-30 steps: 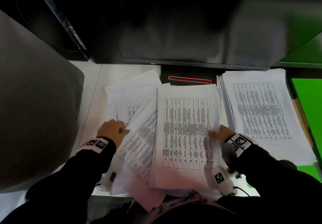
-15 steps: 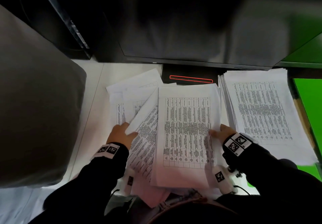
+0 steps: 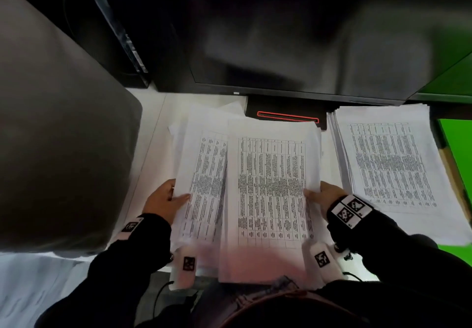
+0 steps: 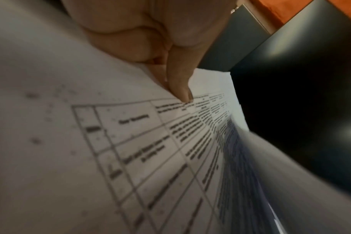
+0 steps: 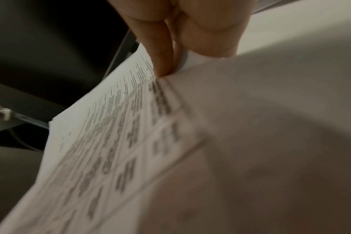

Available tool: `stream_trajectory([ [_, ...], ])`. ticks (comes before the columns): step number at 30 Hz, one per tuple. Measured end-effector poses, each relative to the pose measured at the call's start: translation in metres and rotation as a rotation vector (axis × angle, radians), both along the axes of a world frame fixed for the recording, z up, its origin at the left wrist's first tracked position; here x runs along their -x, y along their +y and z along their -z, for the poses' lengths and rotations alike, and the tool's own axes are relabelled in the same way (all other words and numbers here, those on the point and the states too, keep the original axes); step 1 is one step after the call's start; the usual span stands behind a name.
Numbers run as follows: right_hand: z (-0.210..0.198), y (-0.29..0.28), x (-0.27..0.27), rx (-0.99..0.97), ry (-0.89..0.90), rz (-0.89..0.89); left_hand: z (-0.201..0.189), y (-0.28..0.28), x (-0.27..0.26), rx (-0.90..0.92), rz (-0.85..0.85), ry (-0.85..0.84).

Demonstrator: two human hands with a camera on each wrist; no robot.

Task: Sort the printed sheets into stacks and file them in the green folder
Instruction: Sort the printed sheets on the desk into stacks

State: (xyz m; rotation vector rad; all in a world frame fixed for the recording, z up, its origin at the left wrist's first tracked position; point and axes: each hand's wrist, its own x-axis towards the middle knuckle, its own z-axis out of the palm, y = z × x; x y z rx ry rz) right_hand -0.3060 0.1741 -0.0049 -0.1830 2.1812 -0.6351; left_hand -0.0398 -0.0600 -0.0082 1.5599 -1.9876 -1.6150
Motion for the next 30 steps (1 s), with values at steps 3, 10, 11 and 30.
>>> stream_trajectory([
  [3,-0.001,-0.011,-0.007,0.090,-0.031,0.040,0.000,0.017,0.007,-0.057,0.032,0.099],
  [10,-0.017,-0.028,-0.014,-0.013,0.025,-0.146,-0.006,0.050,0.022,-0.196,-0.019,0.178],
  [11,-0.018,-0.027,-0.014,-0.025,0.025,-0.150,-0.007,0.052,0.023,-0.230,-0.055,0.192],
  [30,0.011,0.011,0.011,-0.123,0.081,-0.016,0.009,0.046,0.042,-0.087,-0.078,-0.120],
])
